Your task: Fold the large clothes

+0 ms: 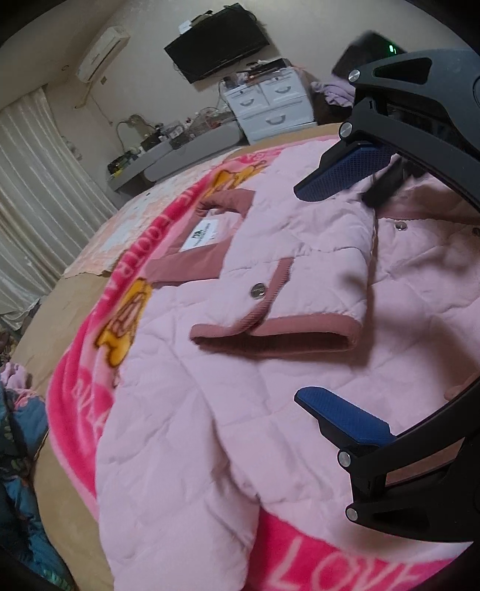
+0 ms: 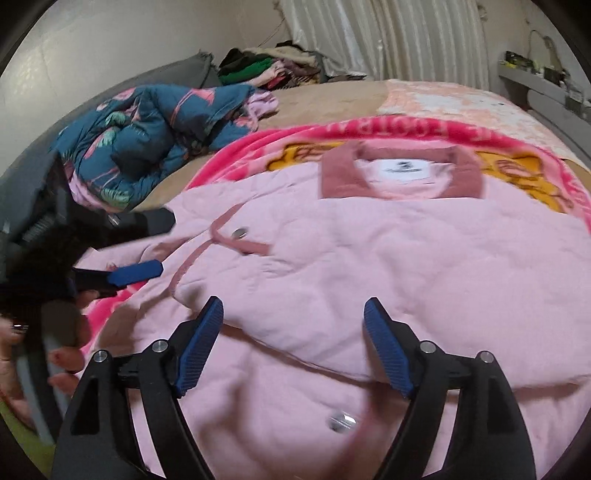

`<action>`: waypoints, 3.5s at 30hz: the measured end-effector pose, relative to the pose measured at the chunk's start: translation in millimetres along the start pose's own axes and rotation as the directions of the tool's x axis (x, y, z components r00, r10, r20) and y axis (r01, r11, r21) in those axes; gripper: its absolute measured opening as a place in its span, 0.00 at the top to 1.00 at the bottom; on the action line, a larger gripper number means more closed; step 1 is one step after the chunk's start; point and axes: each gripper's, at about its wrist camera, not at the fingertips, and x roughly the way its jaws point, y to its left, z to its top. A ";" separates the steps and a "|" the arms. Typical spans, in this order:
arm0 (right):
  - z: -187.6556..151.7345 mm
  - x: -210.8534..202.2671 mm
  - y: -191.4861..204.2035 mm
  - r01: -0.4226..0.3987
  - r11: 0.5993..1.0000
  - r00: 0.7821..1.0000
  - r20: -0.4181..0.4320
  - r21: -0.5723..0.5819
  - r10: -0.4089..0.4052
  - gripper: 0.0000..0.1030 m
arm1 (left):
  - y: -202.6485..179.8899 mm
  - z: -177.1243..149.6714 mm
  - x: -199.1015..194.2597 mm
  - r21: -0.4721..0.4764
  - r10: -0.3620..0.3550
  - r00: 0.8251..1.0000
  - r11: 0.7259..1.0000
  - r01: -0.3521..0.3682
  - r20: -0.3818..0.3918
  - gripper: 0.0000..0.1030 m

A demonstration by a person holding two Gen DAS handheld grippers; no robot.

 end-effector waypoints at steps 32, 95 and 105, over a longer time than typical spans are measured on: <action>-8.2 -66.3 -150.5 0.204 0.962 0.976 0.044 0.180 -0.215 0.23 | -63.7 -6.9 10.7 0.290 0.318 0.934 0.889 -0.353 0.163 0.82; 31.1 -18.5 28.6 0.095 0.995 0.995 0.026 0.015 -0.095 0.06 | 56.7 -0.7 -112.9 0.006 0.463 0.844 0.876 -0.482 0.273 0.09; 39.7 -4.8 86.9 0.006 0.997 1.000 0.016 -0.081 -0.004 0.05 | 86.0 7.1 -132.3 -0.082 0.510 0.814 0.857 -0.509 0.279 0.09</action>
